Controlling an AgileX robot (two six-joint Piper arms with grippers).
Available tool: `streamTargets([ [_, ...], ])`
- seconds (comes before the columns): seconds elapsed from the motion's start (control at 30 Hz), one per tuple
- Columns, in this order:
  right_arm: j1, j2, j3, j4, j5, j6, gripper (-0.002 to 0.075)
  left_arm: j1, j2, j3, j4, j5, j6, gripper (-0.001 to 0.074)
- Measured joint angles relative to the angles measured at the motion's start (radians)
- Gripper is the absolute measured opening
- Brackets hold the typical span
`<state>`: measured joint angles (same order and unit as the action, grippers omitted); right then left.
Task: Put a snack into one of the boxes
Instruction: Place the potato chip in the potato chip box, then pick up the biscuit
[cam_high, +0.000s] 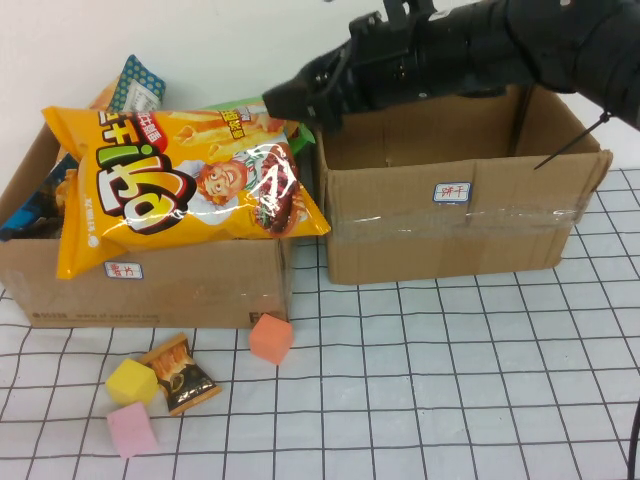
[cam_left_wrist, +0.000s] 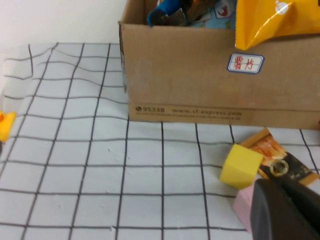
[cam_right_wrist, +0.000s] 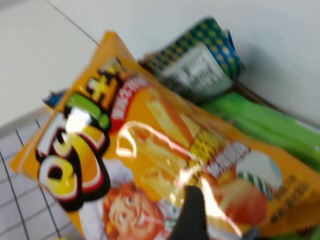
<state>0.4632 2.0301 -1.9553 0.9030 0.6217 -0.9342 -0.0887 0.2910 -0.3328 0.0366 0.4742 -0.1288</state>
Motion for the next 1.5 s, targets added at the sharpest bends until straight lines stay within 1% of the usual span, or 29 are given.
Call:
streamTargets([
  [0.07, -0.002, -0.007, 0.0, -0.037, 0.023, 0.033, 0.0545, 0.0, 0.0, 0.0, -0.02, 0.012, 0.0, -0.0001],
  [0.1, -0.004, -0.012, 0.0, -0.063, 0.041, 0.058, 0.0519, 0.0, 0.0, 0.0, -0.037, 0.018, 0.0, -0.0001],
  [0.13, -0.006, -0.025, 0.0, -0.1, 0.068, 0.092, 0.0472, 0.0, 0.001, 0.0, -0.065, 0.029, 0.0, -0.0001],
  [0.2, -0.013, -0.053, 0.0, -0.191, 0.145, 0.161, 0.0347, 0.0, 0.017, 0.0, -0.14, 0.052, 0.026, -0.0001],
  [0.27, -0.014, -0.096, 0.0, -0.314, 0.24, 0.229, 0.0169, 0.0, 0.06, -0.004, -0.228, 0.08, 0.078, -0.0001],
  [0.3, -0.014, -0.119, 0.0, -0.366, 0.281, 0.252, 0.0113, 0.0, 0.084, -0.009, -0.264, 0.09, 0.11, -0.0001],
  [0.37, -0.017, -0.167, 0.0, -0.485, 0.376, 0.291, 0.0054, 0.0, 0.155, -0.027, -0.343, 0.097, 0.178, -0.0001],
  [0.43, -0.018, -0.216, 0.027, -0.576, 0.424, 0.317, 0.0031, 0.0, 0.242, -0.044, -0.385, 0.098, 0.243, -0.0001],
  [0.53, -0.018, -0.314, 0.129, -0.688, 0.41, 0.363, 0.0017, 0.0, 0.378, -0.069, -0.4, 0.081, 0.301, -0.0001],
  [0.63, -0.02, -0.439, 0.302, -0.763, 0.328, 0.414, 0.0013, 0.0, 0.507, -0.102, -0.413, 0.066, 0.328, -0.0001],
  [0.67, -0.02, -0.516, 0.446, -0.78, 0.265, 0.436, 0.0013, 0.0, 0.578, -0.128, -0.432, 0.046, 0.341, -0.0001],
  [0.77, -0.02, -0.627, 0.63, -0.782, 0.179, 0.463, 0.0012, -0.009, 0.654, -0.166, -0.449, 0.014, 0.353, -0.0001],
  [0.87, -0.02, -0.724, 0.776, -0.784, 0.128, 0.472, 0.0011, -0.058, 0.751, -0.22, -0.456, 0.011, 0.359, -0.0001],
  [0.97, -0.02, -0.809, 0.88, -0.786, 0.114, 0.48, 0.0011, -0.142, 0.866, -0.283, -0.435, 0.003, 0.361, -0.0001],
  [1.07, -0.02, -0.871, 0.957, -0.806, 0.112, 0.496, 0.0011, -0.214, 0.966, -0.326, -0.367, -0.051, 0.318, -0.0001],
  [1.13, -0.02, -0.907, 0.989, -0.83, 0.112, 0.519, 0.0011, -0.261, 1.046, -0.351, -0.292, -0.094, 0.276, 0.0018],
  [1.17, -0.02, -0.921, 0.999, -0.84, 0.112, 0.527, 0.0011, -0.274, 1.073, -0.359, -0.267, -0.106, 0.263, 0.0046],
  [1.2, -0.02, -0.937, 1.008, -0.85, 0.114, 0.538, 0.0011, -0.284, 1.099, -0.371, -0.243, -0.115, 0.253, 0.0091],
  [1.27, -0.02, -0.962, 1.014, -0.871, 0.125, 0.556, 0.0011, -0.299, 1.16, -0.4, -0.219, -0.124, 0.241, 0.0215],
  [1.3, -0.02, -0.973, 1.017, -0.882, 0.134, 0.56, 0.0011, -0.304, 1.186, -0.413, -0.215, -0.125, 0.238, 0.0283],
  [1.33, -0.02, -0.983, 1.017, -0.889, 0.139, 0.565, 0.0011, -0.306, 1.212, -0.432, -0.207, -0.131, 0.233, 0.0391],
  [1.37, -0.02, -0.988, 1.017, -0.892, 0.144, 0.567, 0.0011, -0.308, 1.237, -0.45, -0.199, -0.132, 0.234, 0.0477],
  [1.4, -0.02, -0.996, 1.017, -0.903, 0.147, 0.568, 0.0011, -0.308, 1.256, -0.463, -0.188, -0.133, 0.232, 0.0539],
  [1.43, -0.02, -1.001, 1.017, -0.903, 0.153, 0.569, 0.0011, -0.308, 1.279, -0.48, -0.172, -0.133, 0.232, 0.0594],
  [1.5, -0.02, -1.004, 1.017, -0.903, 0.165, 0.57, 0.0011, -0.308, 1.321, -0.506, -0.14, -0.135, 0.232, 0.0652],
])
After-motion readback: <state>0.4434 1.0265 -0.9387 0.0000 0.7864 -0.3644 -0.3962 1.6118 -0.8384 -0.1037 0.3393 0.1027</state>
